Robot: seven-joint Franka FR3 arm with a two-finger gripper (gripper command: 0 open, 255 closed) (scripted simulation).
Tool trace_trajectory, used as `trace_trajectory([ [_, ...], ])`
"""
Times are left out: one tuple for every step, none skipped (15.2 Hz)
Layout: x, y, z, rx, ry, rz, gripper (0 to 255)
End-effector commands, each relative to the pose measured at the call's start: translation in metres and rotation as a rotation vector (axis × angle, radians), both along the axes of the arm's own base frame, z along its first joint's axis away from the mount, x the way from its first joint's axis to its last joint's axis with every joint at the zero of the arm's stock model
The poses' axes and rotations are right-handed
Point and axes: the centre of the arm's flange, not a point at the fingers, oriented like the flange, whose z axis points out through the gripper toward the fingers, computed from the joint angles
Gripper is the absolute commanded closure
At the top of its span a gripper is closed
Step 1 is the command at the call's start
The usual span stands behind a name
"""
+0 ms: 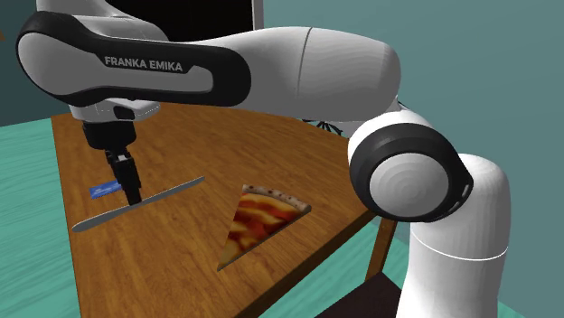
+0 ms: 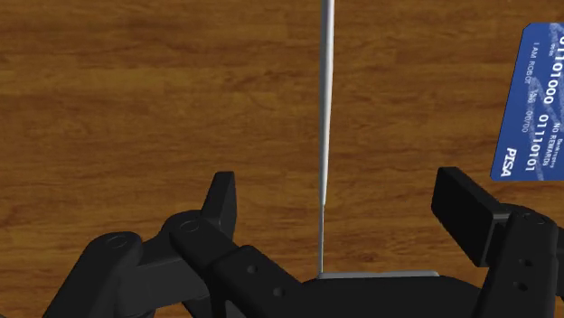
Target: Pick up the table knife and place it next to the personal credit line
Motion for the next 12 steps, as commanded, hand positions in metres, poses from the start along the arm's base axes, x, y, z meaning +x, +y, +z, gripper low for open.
trace_trajectory([
  [0.0,-0.001,0.013,0.0,0.0,0.0,0],
  [0.0,-0.001,0.026,0.0,0.0,0.0,0],
  [0.0,-0.002,0.04,0.0,0.0,0.0,0],
  [0.0,-0.003,0.05,0.0,0.0,0.0,0],
  [0.0,-0.003,0.05,0.0,0.0,0.0,0],
  [0.0,-0.003,0.05,0.0,0.0,0.0,0],
  [0.0,-0.003,0.05,0.0,0.0,0.0,0],
  [0.0,-0.003,0.05,0.0,0.0,0.0,0],
  [0.0,-0.003,0.05,0.0,0.0,0.0,0],
  [0.0,-0.003,0.05,0.0,0.0,0.0,0],
  [0.0,-0.003,0.05,0.0,0.0,0.0,0],
  [0.0,-0.003,0.05,0.0,0.0,0.0,0],
])
